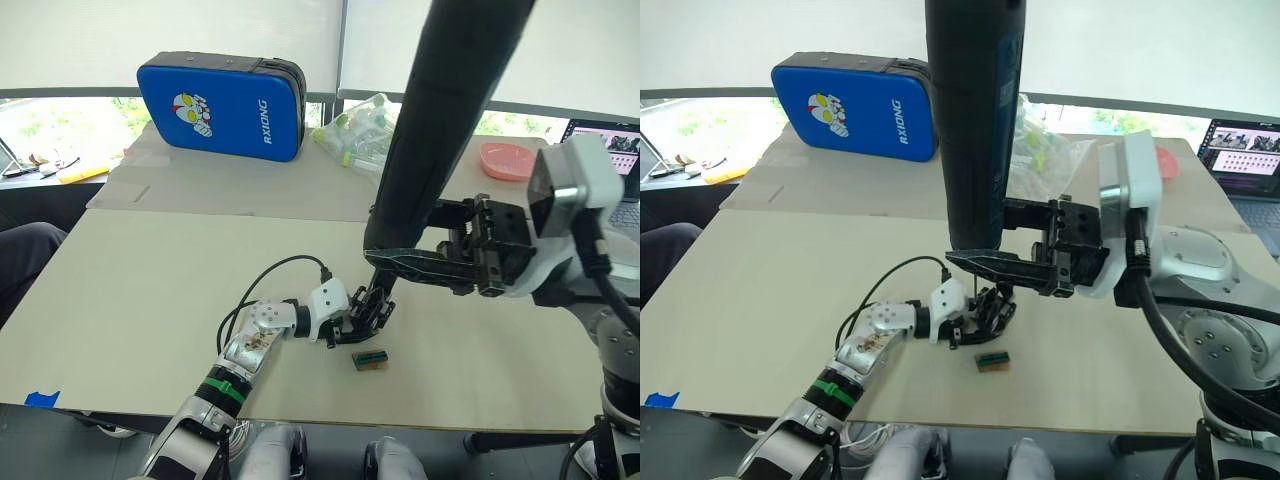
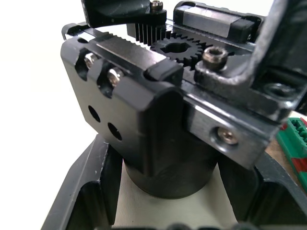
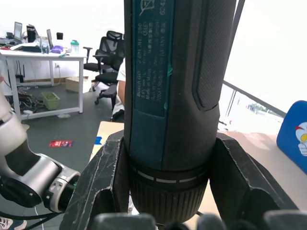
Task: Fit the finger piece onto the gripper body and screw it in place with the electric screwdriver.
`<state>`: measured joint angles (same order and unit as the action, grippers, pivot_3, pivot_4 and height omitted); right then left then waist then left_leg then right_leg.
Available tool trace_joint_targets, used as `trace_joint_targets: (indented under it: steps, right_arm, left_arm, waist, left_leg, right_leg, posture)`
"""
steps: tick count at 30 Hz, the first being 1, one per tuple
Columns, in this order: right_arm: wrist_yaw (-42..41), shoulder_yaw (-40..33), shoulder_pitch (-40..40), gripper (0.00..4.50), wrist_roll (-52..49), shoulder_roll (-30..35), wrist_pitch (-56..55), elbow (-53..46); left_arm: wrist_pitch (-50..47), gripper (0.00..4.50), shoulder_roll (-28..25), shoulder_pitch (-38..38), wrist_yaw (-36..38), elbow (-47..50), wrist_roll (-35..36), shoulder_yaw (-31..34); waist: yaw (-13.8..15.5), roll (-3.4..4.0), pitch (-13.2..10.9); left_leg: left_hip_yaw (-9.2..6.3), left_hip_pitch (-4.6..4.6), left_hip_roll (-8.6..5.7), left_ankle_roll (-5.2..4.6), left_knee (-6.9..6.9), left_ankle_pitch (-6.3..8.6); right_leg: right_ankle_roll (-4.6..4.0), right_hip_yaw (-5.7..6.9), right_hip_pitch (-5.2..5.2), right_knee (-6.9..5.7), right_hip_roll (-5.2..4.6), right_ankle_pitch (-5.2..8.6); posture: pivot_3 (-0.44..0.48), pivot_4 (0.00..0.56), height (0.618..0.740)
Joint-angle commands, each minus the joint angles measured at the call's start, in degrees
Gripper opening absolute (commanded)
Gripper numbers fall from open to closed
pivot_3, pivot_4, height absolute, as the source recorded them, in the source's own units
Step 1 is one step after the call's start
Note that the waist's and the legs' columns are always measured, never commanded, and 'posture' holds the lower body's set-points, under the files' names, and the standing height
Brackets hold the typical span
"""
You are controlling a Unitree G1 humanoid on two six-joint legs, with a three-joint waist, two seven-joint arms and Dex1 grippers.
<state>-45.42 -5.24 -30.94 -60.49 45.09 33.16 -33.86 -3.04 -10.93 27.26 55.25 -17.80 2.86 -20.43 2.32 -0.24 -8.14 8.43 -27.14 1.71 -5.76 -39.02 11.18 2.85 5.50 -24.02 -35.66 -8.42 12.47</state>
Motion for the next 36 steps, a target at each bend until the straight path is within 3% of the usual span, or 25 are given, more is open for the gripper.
trace_joint_targets:
  steps: [1, 36]
  right_arm:
    - [-0.65, 0.61, -1.86, 1.91, 3.06, -1.39, -1.45, 0.48]
    - [-3.40, 5.83, 0.57, 1.91, 16.44, -7.87, -1.41, 1.63]
  left_arm:
    - [-1.54, 2.34, 0.01, -0.88, -0.13, -1.30, -0.80, -1.21]
    - [-2.06, 2.34, -0.84, -1.81, -0.18, -0.43, -0.95, -1.21]
  waist:
    - [0.02, 0.00, 0.00]
    - [-0.16, 0.01, 0.00]
  left_leg:
    - [0.00, 0.00, 0.00, 0.00, 0.00, 0.00]
    - [0.01, -0.01, 0.00, 0.02, 0.02, 0.01]
  right_leg:
    - [0.00, 0.00, 0.00, 0.00, 0.00, 0.00]
    - [0.04, 0.02, -0.04, 0.00, 0.01, -0.02]
  posture:
    - [0.000, 0.150, 0.740]
    - [0.000, 0.150, 0.740]
